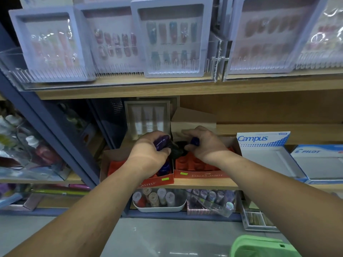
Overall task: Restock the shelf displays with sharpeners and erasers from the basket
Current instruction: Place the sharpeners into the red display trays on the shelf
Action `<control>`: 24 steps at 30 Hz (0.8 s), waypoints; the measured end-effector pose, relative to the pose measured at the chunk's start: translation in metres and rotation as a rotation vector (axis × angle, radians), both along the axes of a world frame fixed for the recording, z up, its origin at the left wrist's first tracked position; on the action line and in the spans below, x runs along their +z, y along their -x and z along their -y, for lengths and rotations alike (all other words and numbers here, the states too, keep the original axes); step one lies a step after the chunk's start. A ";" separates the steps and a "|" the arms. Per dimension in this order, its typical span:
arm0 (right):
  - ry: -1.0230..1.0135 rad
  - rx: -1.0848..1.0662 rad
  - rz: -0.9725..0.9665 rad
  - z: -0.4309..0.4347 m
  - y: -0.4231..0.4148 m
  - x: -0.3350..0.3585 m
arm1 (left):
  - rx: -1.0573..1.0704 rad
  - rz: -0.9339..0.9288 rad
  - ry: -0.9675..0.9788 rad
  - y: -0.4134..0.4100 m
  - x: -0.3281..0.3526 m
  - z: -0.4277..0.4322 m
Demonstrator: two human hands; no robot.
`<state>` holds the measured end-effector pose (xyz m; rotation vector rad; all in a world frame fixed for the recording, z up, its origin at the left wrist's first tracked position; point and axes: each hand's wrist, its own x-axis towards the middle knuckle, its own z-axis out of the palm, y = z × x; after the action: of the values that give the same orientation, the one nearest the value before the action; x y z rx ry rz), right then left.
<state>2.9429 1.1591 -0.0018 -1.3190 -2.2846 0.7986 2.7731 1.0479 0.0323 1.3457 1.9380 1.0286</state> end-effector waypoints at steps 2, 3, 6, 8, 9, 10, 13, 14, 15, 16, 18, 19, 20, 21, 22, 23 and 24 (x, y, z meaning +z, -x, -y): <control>0.038 -0.089 -0.114 0.003 -0.012 0.005 | -0.010 -0.052 -0.026 -0.007 0.003 -0.006; 0.090 -0.124 -0.173 0.007 -0.020 0.008 | -0.021 -0.081 -0.047 -0.013 0.005 -0.010; 0.357 -0.223 -0.320 0.020 -0.046 0.014 | -0.054 -0.117 -0.068 -0.030 0.008 -0.027; 0.464 -0.279 -0.454 0.029 -0.062 0.014 | -0.064 -0.122 -0.058 -0.041 0.007 -0.038; 0.490 -0.305 -0.526 0.033 -0.070 0.013 | -0.060 -0.140 -0.058 -0.044 0.005 -0.042; 0.504 -0.329 -0.586 0.036 -0.077 0.012 | -0.057 -0.174 -0.057 -0.047 0.004 -0.047; 0.521 -0.365 -0.693 0.048 -0.094 0.008 | -0.087 -0.292 -0.003 -0.055 -0.004 -0.058; 0.534 -0.367 -0.724 0.050 -0.097 0.006 | -0.098 -0.308 0.012 -0.057 -0.006 -0.060; 0.555 -0.374 -0.759 0.052 -0.099 0.004 | -0.102 -0.313 0.015 -0.059 -0.008 -0.062; 0.576 -0.383 -0.799 0.053 -0.101 0.003 | -0.097 -0.311 0.008 -0.061 -0.010 -0.063; 0.612 -0.411 -0.860 0.056 -0.104 0.004 | -0.086 -0.301 -0.004 -0.063 -0.011 -0.064; 0.624 -0.424 -0.865 0.056 -0.105 0.004 | -0.090 -0.301 -0.004 -0.065 -0.011 -0.064; 0.631 -0.432 -0.861 0.057 -0.106 0.003 | -0.095 -0.304 -0.001 -0.066 -0.011 -0.065; 0.633 -0.441 -0.856 0.058 -0.108 0.002 | -0.098 -0.306 0.004 -0.067 -0.011 -0.065; 0.631 -0.452 -0.856 0.058 -0.110 0.000 | -0.096 -0.307 0.009 -0.068 -0.012 -0.066; 0.630 -0.466 -0.857 0.059 -0.111 -0.001 | -0.091 -0.306 0.015 -0.068 -0.012 -0.067; 0.635 -0.482 -0.861 0.058 -0.112 -0.003 | -0.085 -0.301 0.020 -0.067 -0.013 -0.067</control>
<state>3.0553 1.1010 -0.0046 -1.3024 -1.0245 1.5784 2.8398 1.1147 0.0192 1.6337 2.0762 0.8005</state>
